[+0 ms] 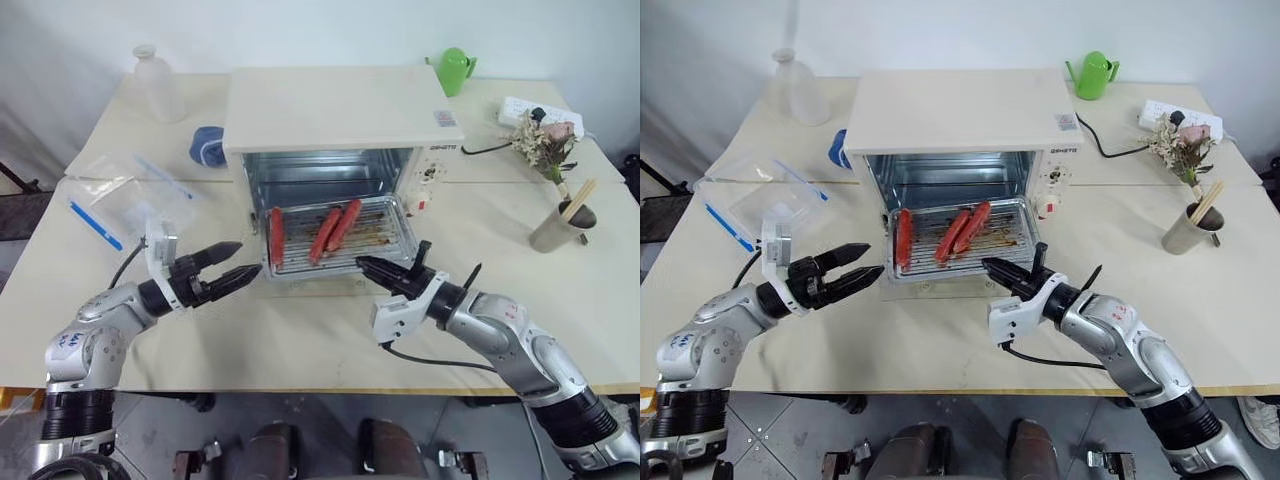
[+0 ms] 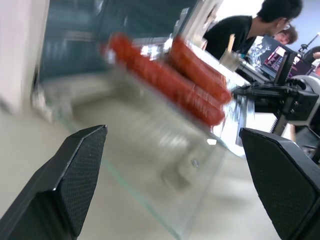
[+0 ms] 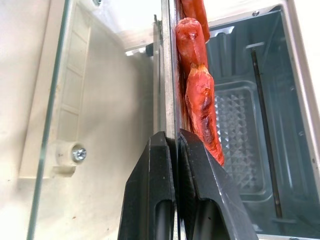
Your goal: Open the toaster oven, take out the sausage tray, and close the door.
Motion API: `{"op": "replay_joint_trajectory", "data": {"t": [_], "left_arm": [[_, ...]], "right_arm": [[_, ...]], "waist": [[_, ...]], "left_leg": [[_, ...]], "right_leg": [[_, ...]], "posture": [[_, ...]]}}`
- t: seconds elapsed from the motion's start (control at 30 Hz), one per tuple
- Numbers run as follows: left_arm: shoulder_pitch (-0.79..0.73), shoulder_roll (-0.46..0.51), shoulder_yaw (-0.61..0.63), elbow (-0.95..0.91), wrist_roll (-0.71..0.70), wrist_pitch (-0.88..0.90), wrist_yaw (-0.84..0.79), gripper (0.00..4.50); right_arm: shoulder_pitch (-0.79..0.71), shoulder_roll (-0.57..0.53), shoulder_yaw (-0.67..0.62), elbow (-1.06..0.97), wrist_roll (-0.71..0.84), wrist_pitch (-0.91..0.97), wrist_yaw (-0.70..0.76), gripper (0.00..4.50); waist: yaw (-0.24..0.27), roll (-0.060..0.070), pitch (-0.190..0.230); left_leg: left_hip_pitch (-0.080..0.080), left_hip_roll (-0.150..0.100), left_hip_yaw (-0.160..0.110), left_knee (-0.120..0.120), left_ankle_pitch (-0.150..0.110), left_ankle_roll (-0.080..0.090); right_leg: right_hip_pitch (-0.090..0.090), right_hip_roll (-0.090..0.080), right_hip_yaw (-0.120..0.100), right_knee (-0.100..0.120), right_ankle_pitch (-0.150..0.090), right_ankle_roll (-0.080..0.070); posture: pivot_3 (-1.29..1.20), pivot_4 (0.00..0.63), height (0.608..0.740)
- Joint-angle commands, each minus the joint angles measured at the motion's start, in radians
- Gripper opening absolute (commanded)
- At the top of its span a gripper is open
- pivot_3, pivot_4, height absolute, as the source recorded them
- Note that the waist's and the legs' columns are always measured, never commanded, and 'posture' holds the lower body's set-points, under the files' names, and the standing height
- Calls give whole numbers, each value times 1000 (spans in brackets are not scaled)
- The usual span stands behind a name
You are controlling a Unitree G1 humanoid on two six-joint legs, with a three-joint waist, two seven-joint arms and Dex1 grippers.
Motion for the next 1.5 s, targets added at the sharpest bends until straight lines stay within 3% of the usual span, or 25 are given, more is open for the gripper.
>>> {"op": "replay_joint_trajectory", "data": {"t": [0.03, 0.17, 0.47, 0.57, 0.7, 1.07, 1.33, 1.5], "left_arm": [[-9, -2, 67, -41, -132, 139, 74, 4500], [-36, -44, 143, -4, -295, 300, 201, 4500], [-43, -3, 124, 103, -241, 296, 162, 4500], [-45, -11, 118, 121, -233, 278, 138, 3919], [-44, -9, 107, 128, -230, 271, 100, 2703], [-32, 12, 117, 135, -235, 293, 79, 2703], [-47, 9, 203, 164, -366, 422, 114, 2703], [-94, -36, 205, 91, -483, 516, 236, 2703]], "right_arm": [[-4, 8, -31, -52, 7, -31, -23, 24], [-17, 5, -27, -36, 12, -76, -31, 24], [-54, 7, -31, 5, 32, -138, -24, 24], [-60, 8, -32, 12, 34, -145, -22, 0], [-66, 7, -31, 19, 38, -151, -19, 0], [-54, -4, -35, 24, 62, -154, -2, 0], [-67, -6, -29, 52, 67, -173, 4, 0], [-74, -9, -26, 59, 70, -188, 11, 0]], "waist": [[-1, 0, 0], [-1, 0, 0], [-3, 0, 0], [-3, 0, 0], [-3, 0, 0], [-3, 0, 0], [-4, 0, 0], [-1, 0, 0]], "left_leg": [[0, 0, 0, 0, 0, 0], [0, 0, -1, 0, 0, 0], [0, 0, -1, 0, 0, 0], [0, 0, -1, 0, 0, 0], [0, 0, -1, 1, 0, 0], [0, 0, -1, 1, 0, 0], [0, 0, -1, 1, 0, 0], [0, 0, -1, 1, 0, 0]], "right_leg": [[0, 0, 0, 0, 0, 0], [0, 0, 0, 1, 0, 0], [0, 0, 0, 1, 0, 0], [0, 0, 0, 1, 0, 0], [0, 0, 0, 1, 0, 0], [0, 0, 0, 1, 0, 0], [0, 0, 0, 1, 0, 0], [0, 0, 1, 2, 0, 0]], "posture": [[0, 150, 740], [0, 150, 740], [0, 150, 740], [0, 150, 740], [0, 150, 740], [0, 150, 740], [0, 150, 740], [0, 150, 740]]}}
